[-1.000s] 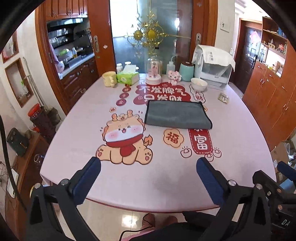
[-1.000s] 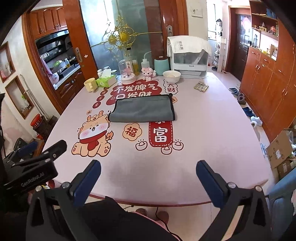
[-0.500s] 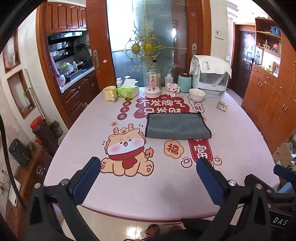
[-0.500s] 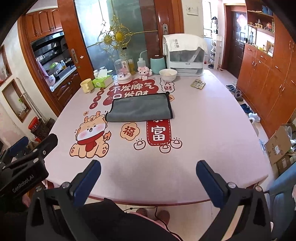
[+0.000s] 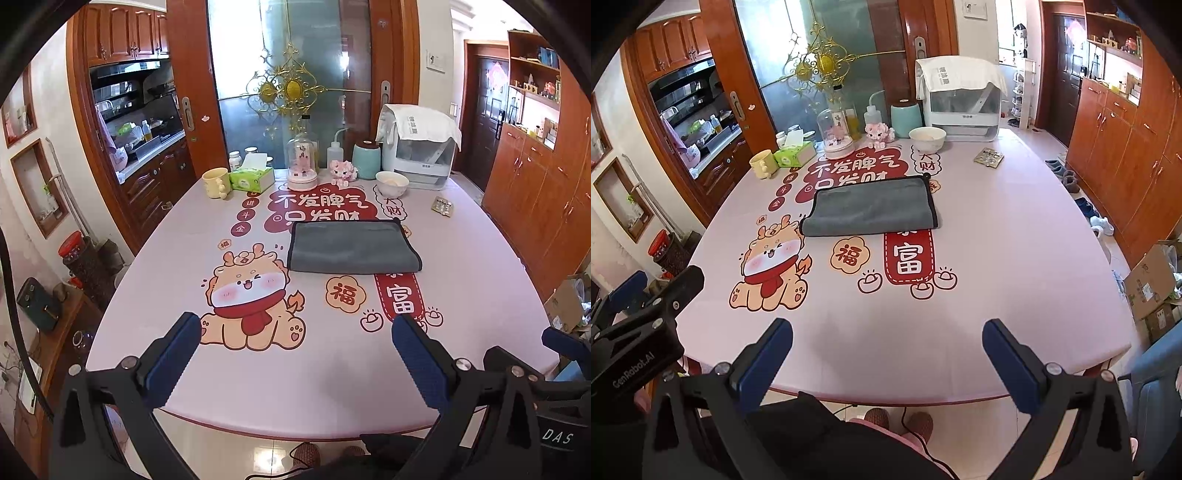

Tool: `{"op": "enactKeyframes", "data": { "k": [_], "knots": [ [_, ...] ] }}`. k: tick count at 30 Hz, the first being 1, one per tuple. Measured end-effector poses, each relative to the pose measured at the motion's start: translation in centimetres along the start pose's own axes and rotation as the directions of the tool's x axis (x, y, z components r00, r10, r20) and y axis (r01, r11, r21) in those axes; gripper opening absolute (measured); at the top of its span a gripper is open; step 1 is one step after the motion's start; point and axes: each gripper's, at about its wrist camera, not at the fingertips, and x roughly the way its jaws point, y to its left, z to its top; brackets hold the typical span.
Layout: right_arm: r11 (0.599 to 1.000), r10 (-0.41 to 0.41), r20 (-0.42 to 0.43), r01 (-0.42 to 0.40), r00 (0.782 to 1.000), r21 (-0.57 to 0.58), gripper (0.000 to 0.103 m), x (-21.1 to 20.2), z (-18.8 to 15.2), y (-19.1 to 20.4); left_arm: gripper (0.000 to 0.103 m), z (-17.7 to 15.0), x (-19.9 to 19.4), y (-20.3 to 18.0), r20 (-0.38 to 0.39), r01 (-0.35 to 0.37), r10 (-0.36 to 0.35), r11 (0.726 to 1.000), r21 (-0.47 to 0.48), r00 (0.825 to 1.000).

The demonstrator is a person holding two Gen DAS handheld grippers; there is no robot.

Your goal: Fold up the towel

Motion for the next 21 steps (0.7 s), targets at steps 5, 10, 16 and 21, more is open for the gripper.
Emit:
{"op": "enactKeyframes", "data": {
  "k": [5, 10, 16, 21],
  "knots": [
    [1.000, 0.001, -0.008, -0.001, 1.000, -0.003, 0.103, 0.34, 0.00, 0.00, 0.103, -0.01, 0.18, -0.05, -0.007, 0.004, -0.004, 1.000, 0.003, 1.000],
    [1.000, -0.003, -0.017, 0.003, 1.000, 0.004, 0.103, 0.75, 0.12, -0.25, 0.103, -0.04, 0.25, -0.15, -0.008, 0.007, -0.007, 1.000, 0.006, 1.000],
    [1.000, -0.008, -0.019, 0.008, 1.000, 0.007, 0.103, 0.81, 0.30, -0.39, 0.103, 0.07, 0.54, -0.26, -0.013, 0.009, -0.009, 1.000, 0.013, 1.000],
    [1.000, -0.012, -0.028, 0.012, 1.000, 0.013, 0.103, 1.08, 0.50, -0.60, 0.103, 0.23, 0.89, -0.21, -0.020, 0.012, -0.012, 1.000, 0.015, 1.000]
  ]
}}
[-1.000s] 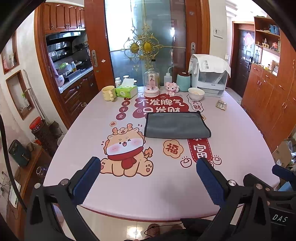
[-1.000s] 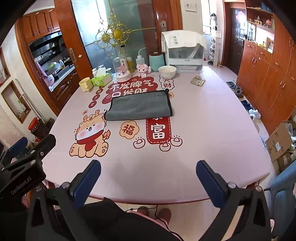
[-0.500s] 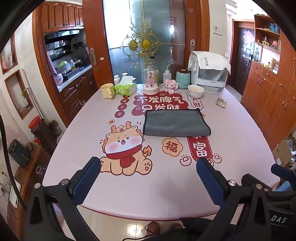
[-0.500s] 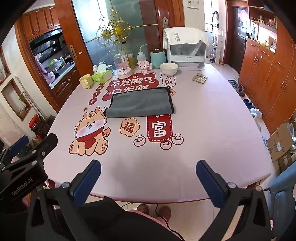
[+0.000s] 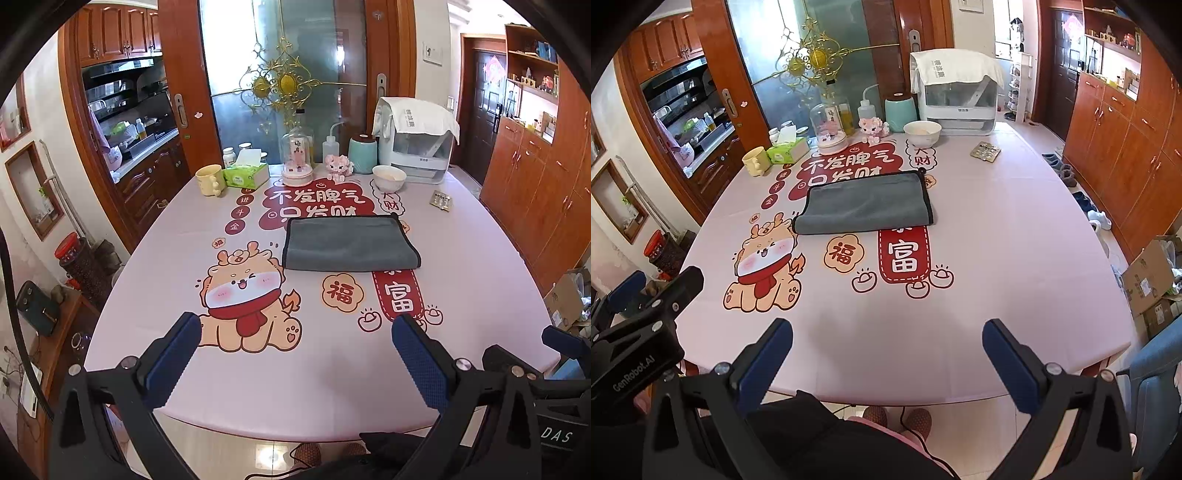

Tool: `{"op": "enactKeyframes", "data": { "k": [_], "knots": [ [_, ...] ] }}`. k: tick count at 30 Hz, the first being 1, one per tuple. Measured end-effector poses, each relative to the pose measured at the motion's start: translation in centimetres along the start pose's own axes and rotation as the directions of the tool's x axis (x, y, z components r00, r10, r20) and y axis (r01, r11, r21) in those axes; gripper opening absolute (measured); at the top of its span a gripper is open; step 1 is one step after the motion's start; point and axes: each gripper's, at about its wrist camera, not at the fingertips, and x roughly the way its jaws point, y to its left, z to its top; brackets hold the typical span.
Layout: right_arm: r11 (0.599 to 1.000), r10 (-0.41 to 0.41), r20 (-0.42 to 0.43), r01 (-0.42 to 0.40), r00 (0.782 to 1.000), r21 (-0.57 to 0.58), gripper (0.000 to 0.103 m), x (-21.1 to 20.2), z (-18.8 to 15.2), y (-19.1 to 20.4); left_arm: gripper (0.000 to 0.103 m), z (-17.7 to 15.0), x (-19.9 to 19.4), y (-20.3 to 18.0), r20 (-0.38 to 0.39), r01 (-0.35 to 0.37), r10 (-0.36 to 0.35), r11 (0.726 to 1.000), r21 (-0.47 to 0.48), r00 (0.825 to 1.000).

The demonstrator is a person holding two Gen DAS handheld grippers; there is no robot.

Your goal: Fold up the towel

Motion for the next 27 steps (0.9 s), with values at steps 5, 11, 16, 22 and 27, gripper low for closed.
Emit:
{"op": "enactKeyframes", "data": {
  "k": [5, 11, 16, 22, 27],
  "knots": [
    [1.000, -0.002, -0.016, 0.002, 1.000, 0.000, 0.103, 0.42, 0.12, -0.06, 0.103, 0.21, 0.44, 0.27, -0.010, -0.002, 0.002, 1.000, -0.001, 1.000],
    [1.000, -0.003, -0.024, 0.003, 1.000, 0.002, 0.103, 0.55, 0.18, -0.19, 0.103, 0.34, 0.59, 0.46, -0.012, -0.001, 0.001, 1.000, -0.002, 1.000],
    [1.000, -0.003, -0.024, 0.003, 1.000, 0.004, 0.103, 0.55, 0.18, -0.17, 0.103, 0.37, 0.60, 0.43, -0.012, -0.001, 0.001, 1.000, -0.002, 1.000],
    [1.000, -0.002, -0.026, 0.002, 1.000, 0.004, 0.103, 0.58, 0.18, -0.20, 0.103, 0.38, 0.64, 0.43, -0.013, -0.001, 0.001, 1.000, -0.002, 1.000],
    [1.000, -0.003, -0.028, 0.003, 1.000, 0.005, 0.103, 0.70, 0.01, -0.24, 0.103, 0.40, 0.65, 0.42, -0.014, 0.000, 0.000, 1.000, -0.002, 1.000]
  ]
}}
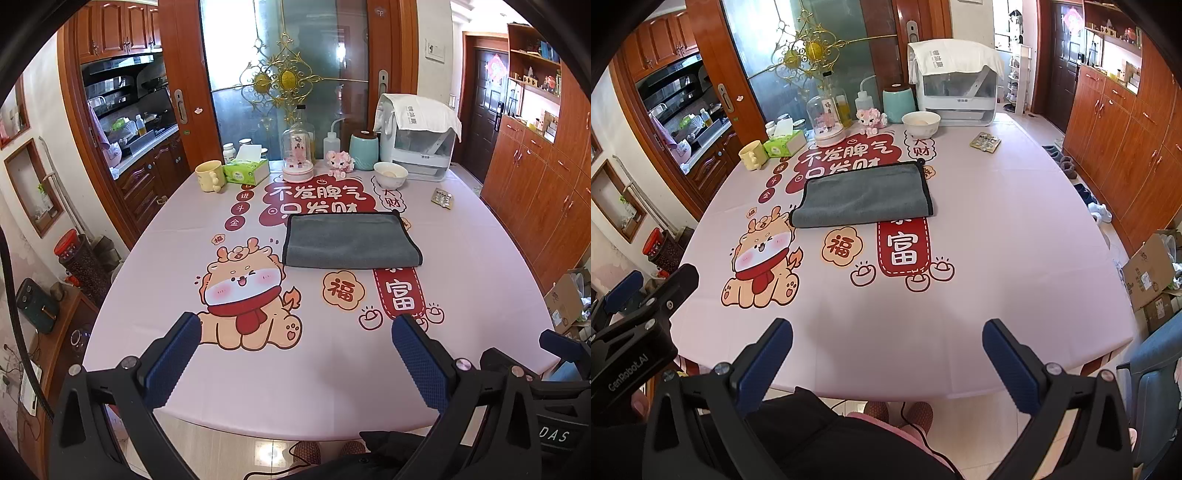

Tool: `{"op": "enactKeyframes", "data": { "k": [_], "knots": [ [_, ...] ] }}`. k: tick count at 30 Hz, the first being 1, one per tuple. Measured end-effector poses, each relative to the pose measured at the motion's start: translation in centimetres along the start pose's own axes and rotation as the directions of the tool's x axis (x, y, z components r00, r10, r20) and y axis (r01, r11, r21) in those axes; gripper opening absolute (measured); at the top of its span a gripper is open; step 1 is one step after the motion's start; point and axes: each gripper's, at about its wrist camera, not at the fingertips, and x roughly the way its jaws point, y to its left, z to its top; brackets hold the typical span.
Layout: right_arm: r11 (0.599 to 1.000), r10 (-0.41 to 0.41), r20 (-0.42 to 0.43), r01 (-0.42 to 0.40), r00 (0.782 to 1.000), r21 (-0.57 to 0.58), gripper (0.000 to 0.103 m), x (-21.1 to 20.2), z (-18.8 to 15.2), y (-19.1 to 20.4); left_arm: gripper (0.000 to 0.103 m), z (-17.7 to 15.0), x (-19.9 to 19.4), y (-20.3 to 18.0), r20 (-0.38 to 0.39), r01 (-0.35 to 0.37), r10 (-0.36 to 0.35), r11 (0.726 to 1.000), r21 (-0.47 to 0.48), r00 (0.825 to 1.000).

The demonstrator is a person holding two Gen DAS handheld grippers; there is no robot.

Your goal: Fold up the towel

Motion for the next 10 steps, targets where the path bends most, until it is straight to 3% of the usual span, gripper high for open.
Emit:
{"op": "enactKeyframes", "data": {
  "k": [10],
  "knots": [
    [1.000, 0.000, -0.001, 0.000, 1.000, 0.000, 0.103, 0.00, 0.09, 0.02, 0.103, 0.04, -0.01, -0.05, -0.001, -0.002, 0.002, 1.000, -0.001, 1.000]
  ]
}}
